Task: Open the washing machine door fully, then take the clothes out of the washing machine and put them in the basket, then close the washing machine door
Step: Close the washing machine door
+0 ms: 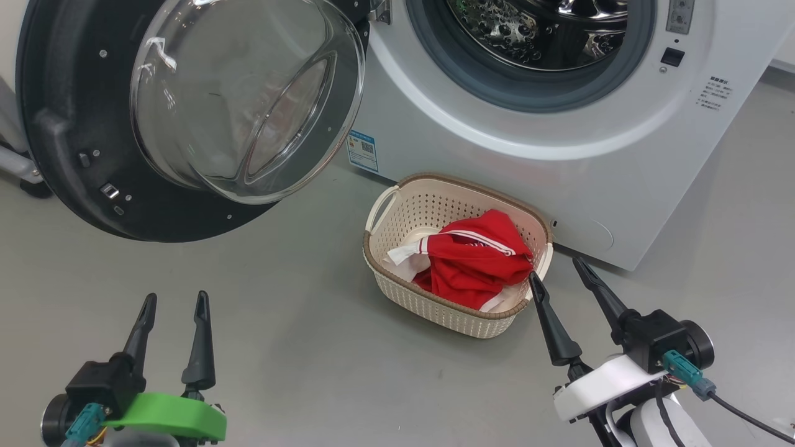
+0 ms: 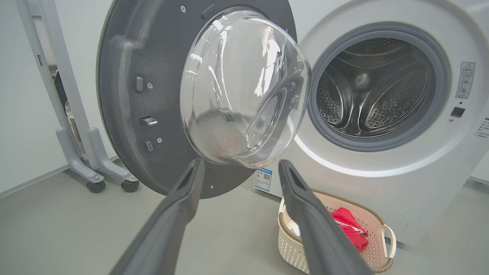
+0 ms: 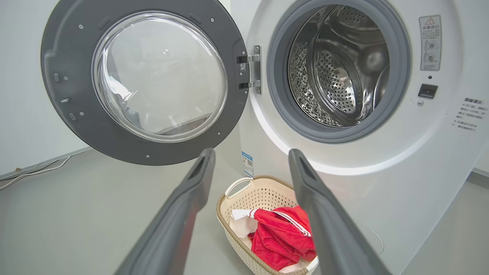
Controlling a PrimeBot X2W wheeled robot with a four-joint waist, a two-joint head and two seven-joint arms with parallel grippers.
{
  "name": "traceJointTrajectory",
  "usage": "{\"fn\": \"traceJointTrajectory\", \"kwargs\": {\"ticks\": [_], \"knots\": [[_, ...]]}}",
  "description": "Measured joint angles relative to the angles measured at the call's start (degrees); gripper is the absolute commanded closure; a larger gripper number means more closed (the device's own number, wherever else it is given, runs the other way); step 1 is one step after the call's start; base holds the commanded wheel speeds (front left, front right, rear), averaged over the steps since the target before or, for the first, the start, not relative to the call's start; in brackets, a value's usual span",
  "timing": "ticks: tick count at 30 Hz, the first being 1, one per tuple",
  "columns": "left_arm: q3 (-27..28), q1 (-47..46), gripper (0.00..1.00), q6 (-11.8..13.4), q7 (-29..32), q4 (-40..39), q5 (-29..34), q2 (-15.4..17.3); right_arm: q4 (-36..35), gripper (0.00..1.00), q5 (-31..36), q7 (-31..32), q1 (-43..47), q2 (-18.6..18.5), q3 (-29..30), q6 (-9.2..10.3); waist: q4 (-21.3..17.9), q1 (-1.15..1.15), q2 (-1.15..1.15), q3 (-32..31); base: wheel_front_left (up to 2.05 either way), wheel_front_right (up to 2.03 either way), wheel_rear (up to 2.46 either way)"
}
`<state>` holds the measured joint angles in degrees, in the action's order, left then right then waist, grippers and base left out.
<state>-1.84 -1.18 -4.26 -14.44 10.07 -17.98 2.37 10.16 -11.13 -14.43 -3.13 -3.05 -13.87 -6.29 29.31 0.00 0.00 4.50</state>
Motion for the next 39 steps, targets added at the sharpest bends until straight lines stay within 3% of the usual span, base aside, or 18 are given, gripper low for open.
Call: {"fn": "traceJointTrajectory", "kwargs": {"ticks": [32, 33, 34, 35, 39], "knots": [[0.4, 0.3, 0.00, 0.0, 0.0, -0.7, 0.0, 0.0, 0.4, 0.00, -0.3, 0.0, -0.2, 0.0, -0.2, -0.12, -0.6, 0.00, 0.00, 0.0, 0.00, 0.00, 0.00], [0.4, 0.3, 0.21, 0.0, 0.0, -0.7, 0.0, 0.0, 0.4, 0.00, -0.3, 0.0, -0.2, 0.0, -0.2, -0.12, -0.6, 0.00, 0.00, 0.0, 0.00, 0.00, 0.00], [0.4, 0.3, 0.78, 0.0, 0.0, -0.6, -0.1, 0.0, 0.4, 0.00, -0.3, 0.0, -0.2, 0.0, -0.2, -0.12, -0.6, 0.00, 0.00, 0.0, 0.00, 0.00, 0.00], [0.4, 0.4, 1.00, 0.0, 0.0, -0.5, -0.1, 0.0, 0.4, 0.00, -0.3, 0.0, -0.2, 0.0, -0.3, -0.12, -0.7, 0.00, 0.00, 0.1, 0.00, 0.00, 0.00], [1.3, 0.9, 1.00, 0.4, 0.0, -0.6, -0.1, 0.0, 0.3, 0.00, -0.3, 0.0, -0.3, 0.1, -0.9, -0.12, -0.9, 0.00, 0.00, 0.7, 0.00, 0.00, 0.00]]}}
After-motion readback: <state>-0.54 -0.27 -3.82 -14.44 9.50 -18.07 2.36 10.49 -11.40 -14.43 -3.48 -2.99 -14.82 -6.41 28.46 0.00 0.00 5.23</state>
